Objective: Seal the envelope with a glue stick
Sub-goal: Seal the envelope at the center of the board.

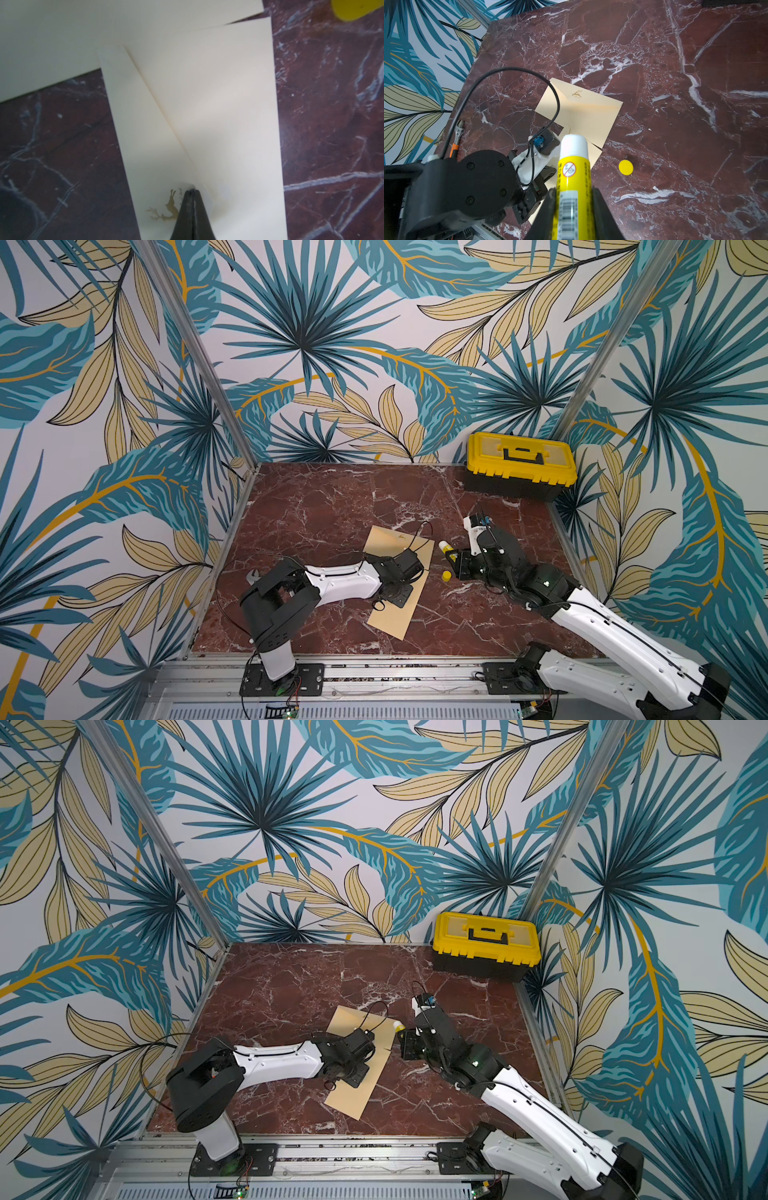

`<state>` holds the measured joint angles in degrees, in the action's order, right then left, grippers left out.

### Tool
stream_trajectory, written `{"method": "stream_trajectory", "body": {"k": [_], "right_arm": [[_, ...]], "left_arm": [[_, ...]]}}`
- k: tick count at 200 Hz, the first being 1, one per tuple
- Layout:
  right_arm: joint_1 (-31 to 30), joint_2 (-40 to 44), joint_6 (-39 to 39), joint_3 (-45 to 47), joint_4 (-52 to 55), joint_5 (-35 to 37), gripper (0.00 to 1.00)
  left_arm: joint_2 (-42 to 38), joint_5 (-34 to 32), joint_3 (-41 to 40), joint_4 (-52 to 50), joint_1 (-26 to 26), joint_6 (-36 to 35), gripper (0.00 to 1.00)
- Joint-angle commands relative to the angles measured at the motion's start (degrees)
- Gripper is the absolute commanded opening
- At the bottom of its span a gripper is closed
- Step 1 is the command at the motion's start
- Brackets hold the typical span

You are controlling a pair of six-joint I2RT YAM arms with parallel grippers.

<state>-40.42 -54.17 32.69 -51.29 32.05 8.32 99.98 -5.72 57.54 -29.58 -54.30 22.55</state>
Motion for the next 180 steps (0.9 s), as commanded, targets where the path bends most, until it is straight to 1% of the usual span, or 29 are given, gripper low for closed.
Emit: {"method": "stream_trajectory", "body": {"k": [1,35,59,67,72,104,119,147,149,154,180], "right_arm": [[0.29,0.22,0.72,1.54,1.26,1.65,0.0],[0.42,-0.19,0.6,1.8,1.06,1.17,0.0],[0.47,-0.77,0.6,1.85,0.61,0.37,0.0],[0.45,-1.01,0.62,1.89,0.6,0.19,0.0],[0.48,-1.09,0.57,1.89,0.49,0.13,0.0],[0.66,-1.35,0.53,1.89,0.47,-0.23,0.0],[0.7,-1.61,0.38,1.73,0.59,-0.56,0.0],[0.79,-1.73,0.35,1.02,1.03,-0.8,0.0],[0.79,-1.66,0.36,1.01,1.05,-0.81,0.0],[0.79,-1.64,0.36,0.97,1.0,-0.77,0.0],[0.88,-1.73,0.29,0.93,1.0,-0.93,0.0]], "left_arm": [[-0.54,-1.05,-0.66,-8.9,0.27,0.31,0.02],[-3.1,0.07,-0.73,-9.91,0.29,0.52,0.02],[-3.64,1.93,-2.93,-7.11,0.29,1.54,0.02],[-3.59,1.93,-3.58,-6.11,0.29,1.92,0.02],[-3.57,3.76,-3.78,-5.76,0.25,2.12,0.02],[-1.75,5.23,-5.83,-3.26,0.29,2.92,0.02],[-1.42,4.92,-5.86,-3.35,0.31,2.78,0.01],[-5.72,2.73,-3.37,-7.42,0.38,1.57,0.01],[-6.0,1.41,-3.08,-7.77,0.35,1.5,0.01],[-6.53,0.7,-2.53,-8.5,0.41,1.3,0.01],[-8.16,0.52,-1.03,-10.51,0.42,1.14,0.01]]}}
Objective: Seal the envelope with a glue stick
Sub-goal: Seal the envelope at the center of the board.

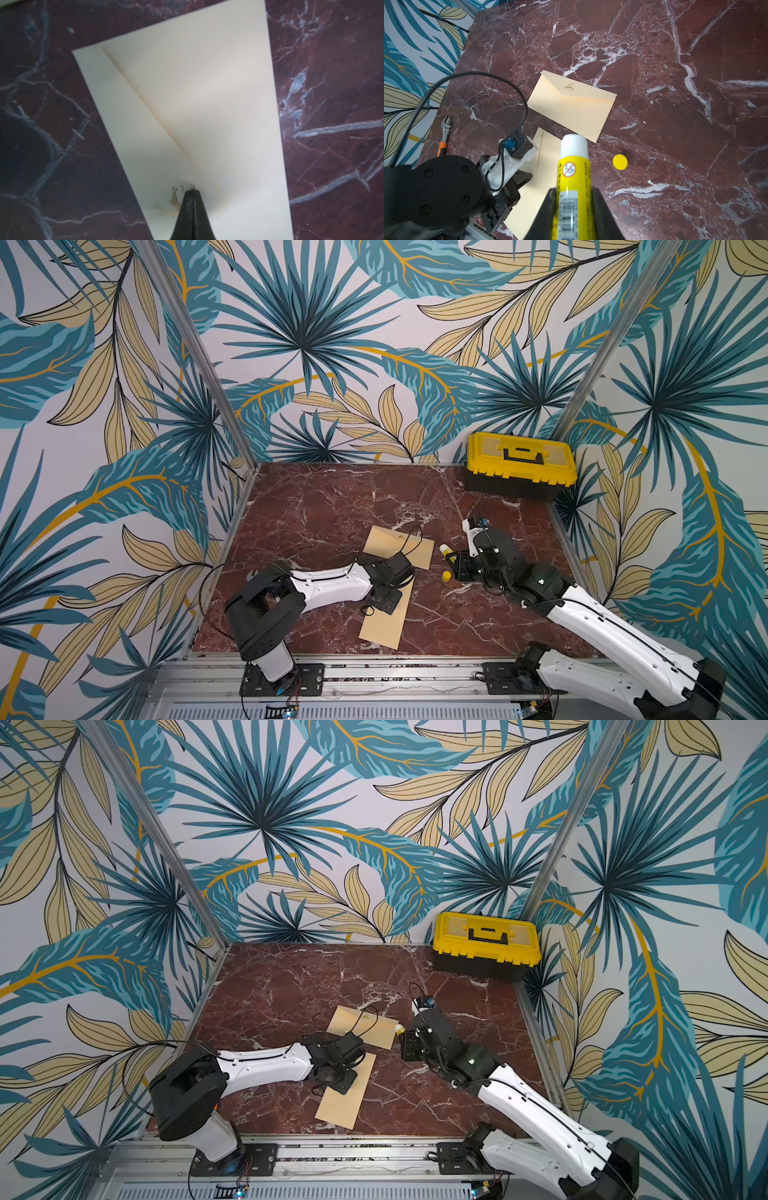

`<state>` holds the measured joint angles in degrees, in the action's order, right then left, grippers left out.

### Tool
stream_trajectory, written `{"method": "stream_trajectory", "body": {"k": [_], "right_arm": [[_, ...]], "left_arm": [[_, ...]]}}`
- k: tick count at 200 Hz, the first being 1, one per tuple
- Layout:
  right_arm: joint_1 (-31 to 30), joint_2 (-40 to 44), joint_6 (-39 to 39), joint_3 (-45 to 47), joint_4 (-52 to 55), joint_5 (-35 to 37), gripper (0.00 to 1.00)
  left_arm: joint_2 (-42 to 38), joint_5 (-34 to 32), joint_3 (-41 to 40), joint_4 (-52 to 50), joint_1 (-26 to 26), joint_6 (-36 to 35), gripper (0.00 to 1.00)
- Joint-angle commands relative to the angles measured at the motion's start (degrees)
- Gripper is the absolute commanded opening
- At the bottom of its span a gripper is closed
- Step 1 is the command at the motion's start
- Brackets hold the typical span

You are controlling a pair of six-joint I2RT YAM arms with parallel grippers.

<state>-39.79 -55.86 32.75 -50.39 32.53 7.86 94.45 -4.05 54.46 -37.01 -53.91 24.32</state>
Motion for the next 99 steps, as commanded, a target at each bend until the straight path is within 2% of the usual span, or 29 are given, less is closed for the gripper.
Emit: {"method": "stream_trajectory", "body": {"k": [1,38,61,99], "right_arm": [[0.24,-0.04,0.26,0.03,0.56,-0.47,0.0],[0.27,-0.17,0.16,0.03,0.71,-0.67,0.0],[0.25,-0.31,-0.01,-0.11,0.86,-0.8,0.0],[0.38,-0.3,0.12,-0.13,0.95,-0.73,0.0]], "left_arm": [[-2.66,-1.09,2.01,-3.07,-0.01,-0.61,0.01],[-2.25,0.27,-1.35,0.34,-0.04,0.91,0.01],[-0.63,4.11,-4.0,4.72,0.01,2.17,0.01],[2.63,4.8,-6.07,7.45,-0.05,2.93,0.01]]}}
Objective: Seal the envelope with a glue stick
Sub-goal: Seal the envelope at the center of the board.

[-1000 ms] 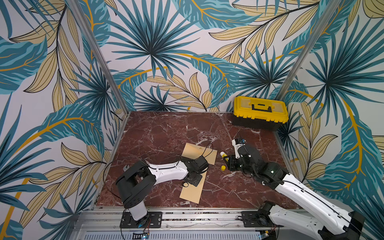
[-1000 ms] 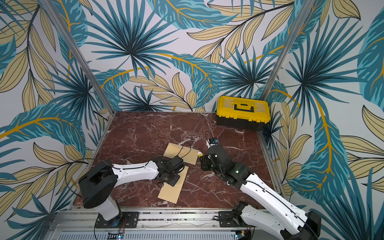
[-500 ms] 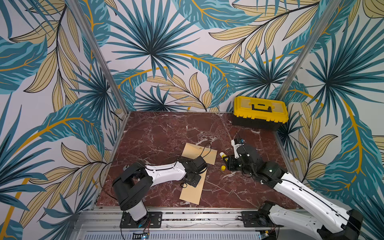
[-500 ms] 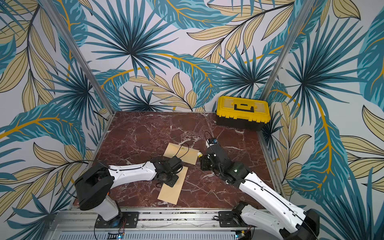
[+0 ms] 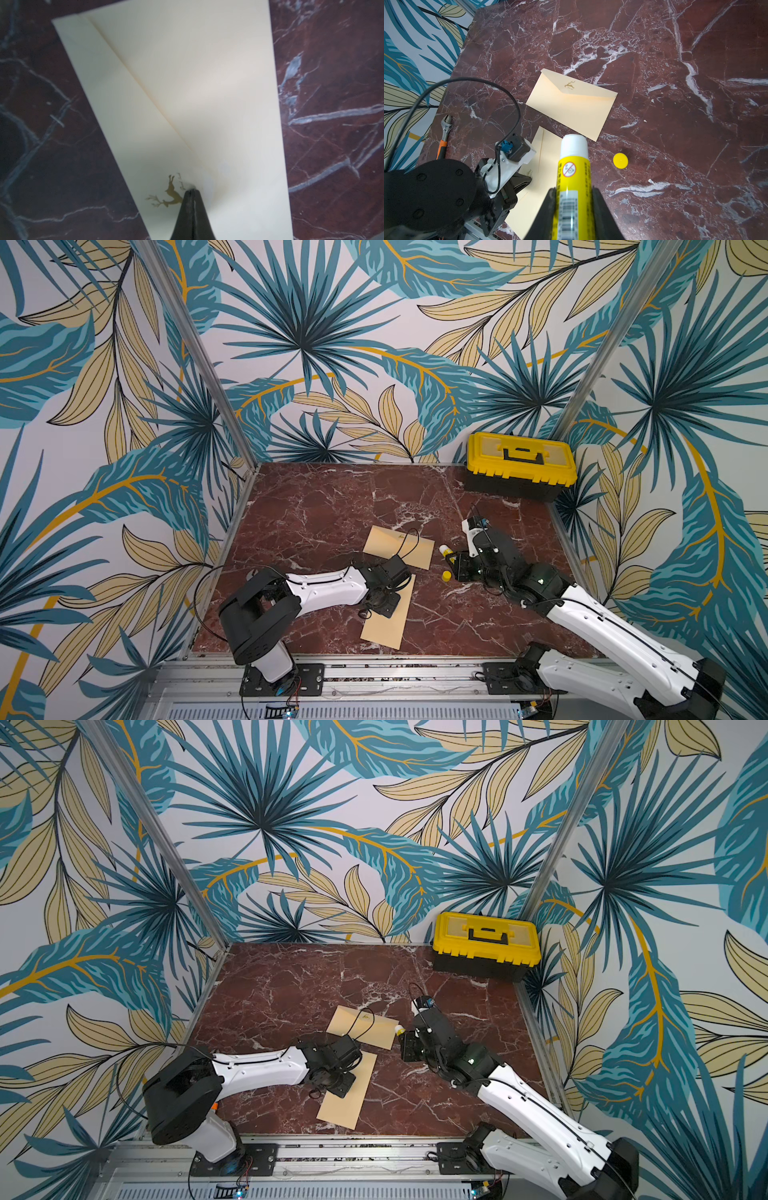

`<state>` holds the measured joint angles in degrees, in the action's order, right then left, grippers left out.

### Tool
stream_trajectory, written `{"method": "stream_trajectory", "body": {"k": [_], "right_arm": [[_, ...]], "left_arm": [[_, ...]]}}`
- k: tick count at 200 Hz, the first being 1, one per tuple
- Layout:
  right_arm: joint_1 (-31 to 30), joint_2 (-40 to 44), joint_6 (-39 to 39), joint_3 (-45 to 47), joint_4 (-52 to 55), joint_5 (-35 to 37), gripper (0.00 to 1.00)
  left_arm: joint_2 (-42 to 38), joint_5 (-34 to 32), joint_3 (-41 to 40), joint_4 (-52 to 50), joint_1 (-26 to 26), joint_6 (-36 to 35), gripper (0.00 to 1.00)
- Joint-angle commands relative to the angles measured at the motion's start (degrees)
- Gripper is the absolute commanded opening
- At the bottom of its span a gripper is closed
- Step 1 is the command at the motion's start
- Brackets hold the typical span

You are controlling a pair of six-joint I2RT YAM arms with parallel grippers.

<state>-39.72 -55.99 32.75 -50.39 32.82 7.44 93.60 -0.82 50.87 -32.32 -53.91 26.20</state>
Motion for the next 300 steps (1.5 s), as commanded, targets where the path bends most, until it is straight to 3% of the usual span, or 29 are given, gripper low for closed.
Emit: {"method": "stream_trajectory", "body": {"k": [1,43,76,130,167,220,261,300], "right_arm": [[0.33,-0.17,0.12,-0.18,0.67,-0.32,0.0],[0.28,0.1,0.09,-0.11,1.24,-0.3,0.0],[0.27,-0.26,0.15,-0.06,1.02,-0.51,0.0],[0.36,-0.7,0.1,-0.06,1.11,-0.84,0.0],[0.35,-0.44,-0.04,-0.15,1.61,-0.76,0.0],[0.44,0.09,-0.2,-0.51,2.22,-0.32,0.0],[0.44,0.97,0.21,-0.16,2.56,0.01,0.0],[0.51,2.08,0.16,0.03,3.6,0.36,0.0]], "left_arm": [[3.45,1.55,-2.47,2.68,-0.05,1.05,0.01],[-3.64,-2.14,0.13,-4.21,-0.22,0.35,0.0],[-5.53,-0.64,0.41,-5.3,-0.45,0.76,0.0],[-2.38,4.61,-5.53,4.35,-0.79,3.46,0.0],[0.48,3.4,-6.53,4.23,-1.11,3.52,0.0],[-3.88,0.25,-0.74,-2.18,-1.07,1.17,0.0],[-0.07,0.7,2.36,-0.57,-1.06,0.2,0.0],[3.88,1.41,0.37,2.6,-1.1,0.48,0.0]]}}
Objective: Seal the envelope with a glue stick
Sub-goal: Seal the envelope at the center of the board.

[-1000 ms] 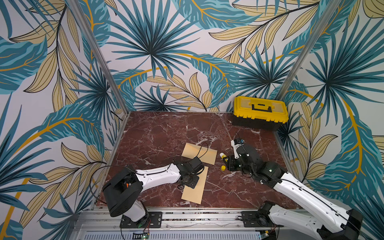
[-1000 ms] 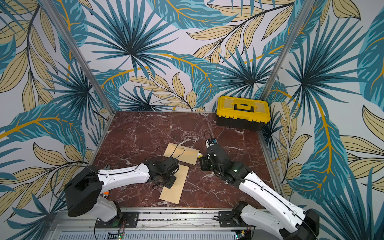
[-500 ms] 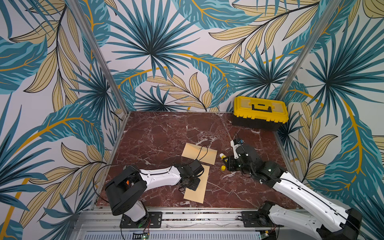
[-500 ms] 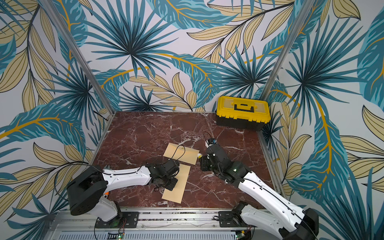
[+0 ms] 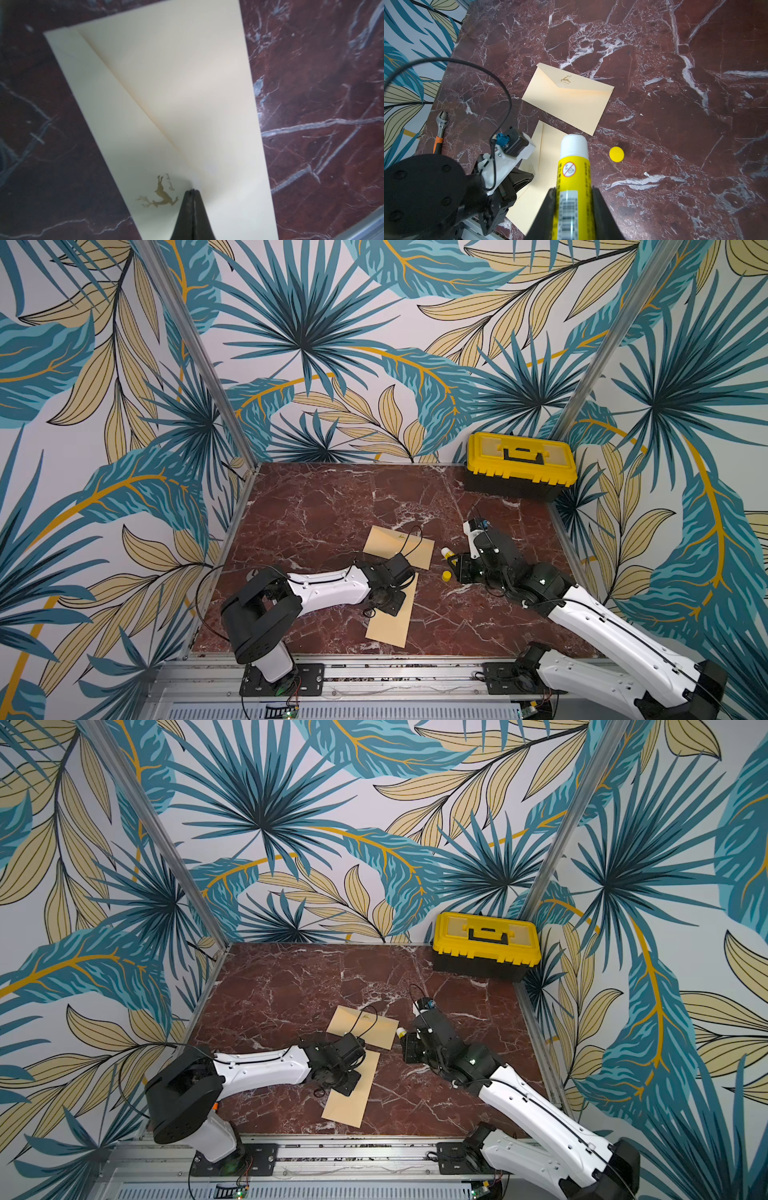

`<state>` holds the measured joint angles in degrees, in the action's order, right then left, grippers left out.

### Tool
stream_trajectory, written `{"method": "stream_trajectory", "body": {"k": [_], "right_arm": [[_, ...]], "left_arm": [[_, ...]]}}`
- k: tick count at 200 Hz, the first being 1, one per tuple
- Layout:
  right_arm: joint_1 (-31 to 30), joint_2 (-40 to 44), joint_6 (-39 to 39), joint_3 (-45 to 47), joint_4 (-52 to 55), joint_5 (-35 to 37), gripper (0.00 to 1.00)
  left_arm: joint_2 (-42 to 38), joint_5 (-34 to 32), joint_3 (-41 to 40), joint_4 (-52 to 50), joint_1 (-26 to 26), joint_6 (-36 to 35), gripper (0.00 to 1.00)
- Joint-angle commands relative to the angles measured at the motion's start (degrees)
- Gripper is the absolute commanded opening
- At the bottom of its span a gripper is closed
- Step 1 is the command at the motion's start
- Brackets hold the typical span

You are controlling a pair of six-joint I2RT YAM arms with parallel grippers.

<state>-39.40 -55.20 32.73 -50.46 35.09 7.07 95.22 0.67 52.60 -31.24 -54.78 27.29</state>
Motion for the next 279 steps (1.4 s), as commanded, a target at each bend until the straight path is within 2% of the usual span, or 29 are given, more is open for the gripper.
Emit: {"method": "stream_trajectory", "body": {"k": [1,43,95,143,177,235,279], "right_arm": [[0.14,1.27,0.2,0.14,1.31,0.74,0.0],[0.23,1.34,0.22,0.21,1.21,0.55,0.0],[0.2,0.96,0.36,-0.08,0.77,0.4,0.0],[0.2,1.32,0.24,-0.26,1.34,0.56,0.0],[0.21,1.59,0.32,-0.26,1.91,0.6,0.0],[0.29,1.44,0.32,-0.16,1.82,0.48,0.0],[0.29,1.3,0.22,-0.61,1.89,0.44,0.0]], "left_arm": [[2.3,-0.06,-1.45,1.58,-0.23,-0.59,0.0],[2.47,-0.19,-3.58,2.49,-0.16,-0.34,0.0],[-1.17,-3.61,1.71,-1.71,2.33,-3.88,0.0],[1.9,-1.81,4.61,-0.08,4.3,-6.19,0.0],[4.97,0.28,3.67,2.56,4.12,-5.91,0.0],[5.78,-0.66,-0.46,2.87,4.12,-5.27,0.0],[2.25,-3.65,5.29,-3.34,4.3,-8.17,0.0]]}}
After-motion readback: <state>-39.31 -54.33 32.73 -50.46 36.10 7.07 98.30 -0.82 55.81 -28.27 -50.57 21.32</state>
